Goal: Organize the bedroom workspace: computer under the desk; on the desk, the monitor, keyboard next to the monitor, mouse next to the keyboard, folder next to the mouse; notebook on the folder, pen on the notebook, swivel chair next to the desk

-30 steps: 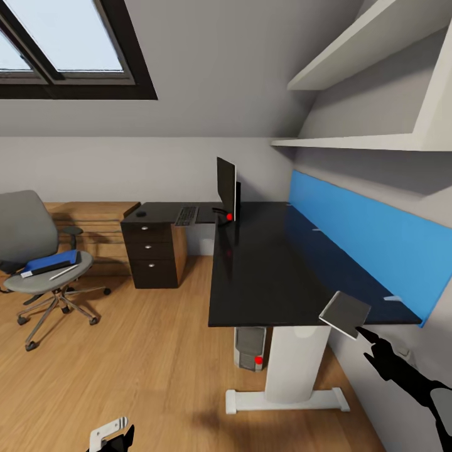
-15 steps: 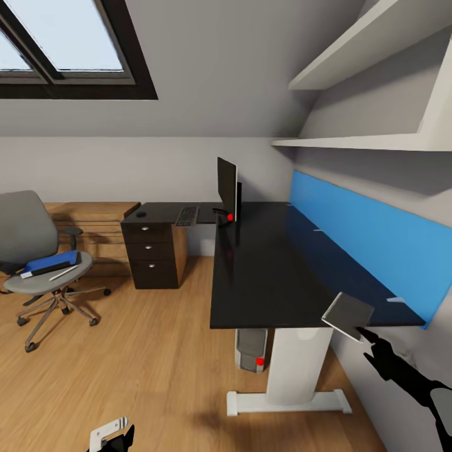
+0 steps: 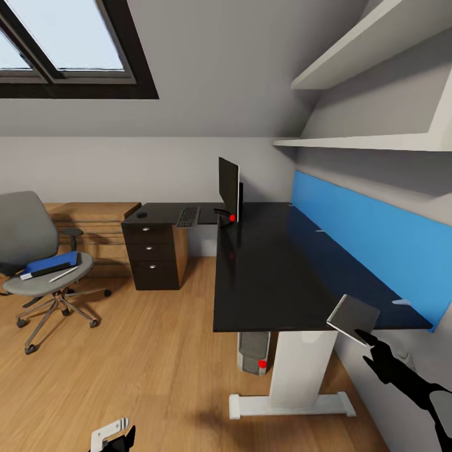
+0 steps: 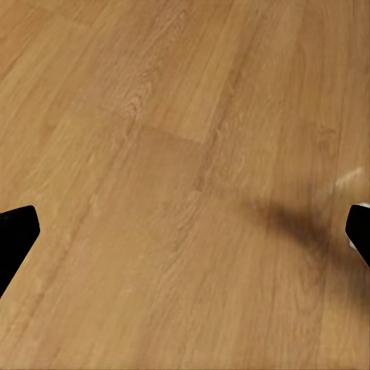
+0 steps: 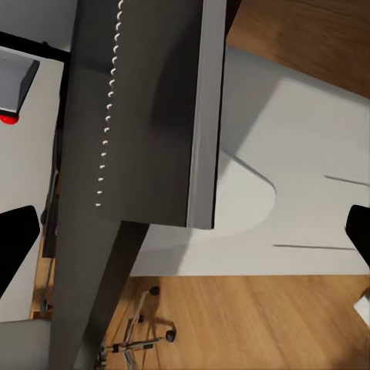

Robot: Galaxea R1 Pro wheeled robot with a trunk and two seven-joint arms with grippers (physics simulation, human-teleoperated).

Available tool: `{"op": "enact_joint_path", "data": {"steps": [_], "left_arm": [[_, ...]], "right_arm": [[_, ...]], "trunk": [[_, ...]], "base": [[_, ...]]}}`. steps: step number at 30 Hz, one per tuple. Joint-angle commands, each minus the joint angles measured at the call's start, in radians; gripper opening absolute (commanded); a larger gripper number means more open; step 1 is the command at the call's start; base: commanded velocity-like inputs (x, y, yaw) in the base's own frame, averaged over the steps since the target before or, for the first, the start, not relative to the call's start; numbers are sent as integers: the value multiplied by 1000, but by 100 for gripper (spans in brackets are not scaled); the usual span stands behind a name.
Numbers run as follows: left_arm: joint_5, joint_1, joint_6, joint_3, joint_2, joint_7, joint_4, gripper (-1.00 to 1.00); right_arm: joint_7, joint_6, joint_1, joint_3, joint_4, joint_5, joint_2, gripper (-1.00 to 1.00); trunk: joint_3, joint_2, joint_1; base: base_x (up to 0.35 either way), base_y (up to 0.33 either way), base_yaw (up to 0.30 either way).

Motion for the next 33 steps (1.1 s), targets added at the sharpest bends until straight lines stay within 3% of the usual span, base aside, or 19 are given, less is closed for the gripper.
{"op": "enact_joint_path", "data": {"steps": [1, 33], "left_arm": [[10, -1, -5, -7, 1, -1, 1, 100], [11, -1, -5, -7, -1, -3, 4, 100]], "right_arm": [[2, 7, -1, -3, 0, -1, 0, 100], [2, 2, -1, -3, 2, -1, 0, 100]], "trunk": [[-1, -1, 0], [-1, -1, 0]], "base": [[5, 5, 0], [58, 1, 0]]}}
